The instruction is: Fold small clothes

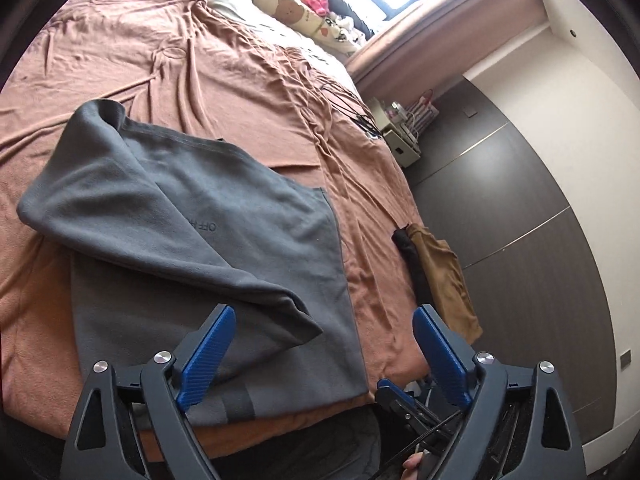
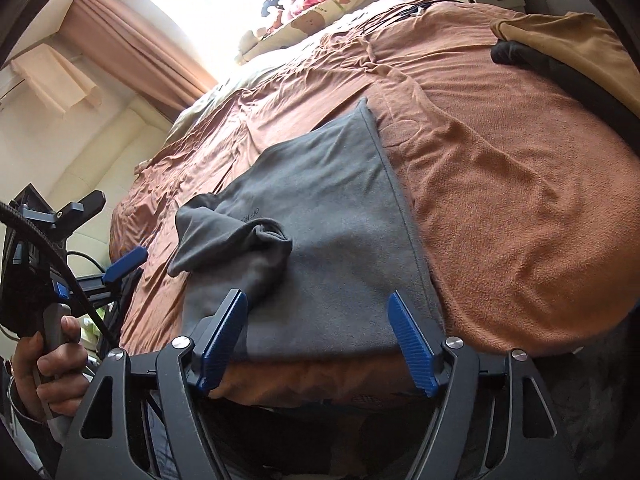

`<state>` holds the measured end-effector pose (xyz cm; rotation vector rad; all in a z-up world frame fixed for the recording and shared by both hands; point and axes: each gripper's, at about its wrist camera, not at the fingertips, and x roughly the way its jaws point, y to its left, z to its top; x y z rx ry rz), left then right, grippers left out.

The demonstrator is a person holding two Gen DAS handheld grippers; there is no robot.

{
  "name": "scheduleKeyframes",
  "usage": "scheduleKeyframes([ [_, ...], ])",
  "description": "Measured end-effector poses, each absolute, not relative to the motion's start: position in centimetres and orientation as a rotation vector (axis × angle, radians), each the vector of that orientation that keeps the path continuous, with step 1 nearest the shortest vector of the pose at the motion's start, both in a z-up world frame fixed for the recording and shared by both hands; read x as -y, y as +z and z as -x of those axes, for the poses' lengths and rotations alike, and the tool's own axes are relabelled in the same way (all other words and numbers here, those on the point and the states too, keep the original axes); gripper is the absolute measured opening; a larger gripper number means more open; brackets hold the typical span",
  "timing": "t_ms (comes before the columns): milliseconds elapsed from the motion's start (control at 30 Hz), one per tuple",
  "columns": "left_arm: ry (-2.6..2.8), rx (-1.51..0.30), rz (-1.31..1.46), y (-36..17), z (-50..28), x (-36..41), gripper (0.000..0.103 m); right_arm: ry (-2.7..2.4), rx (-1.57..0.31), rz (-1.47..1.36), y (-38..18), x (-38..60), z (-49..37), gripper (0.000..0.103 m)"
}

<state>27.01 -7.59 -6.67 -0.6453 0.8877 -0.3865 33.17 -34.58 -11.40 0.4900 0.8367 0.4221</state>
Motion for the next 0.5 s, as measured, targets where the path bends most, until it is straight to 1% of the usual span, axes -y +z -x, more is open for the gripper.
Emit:
scheduleKeyframes([
  [500,-0.171,-0.923,0.735,-10.7,-25.9,-3.2,0.094,0.439,-0.875,-0.411,-12.0,30.5,-34.3,0.072],
])
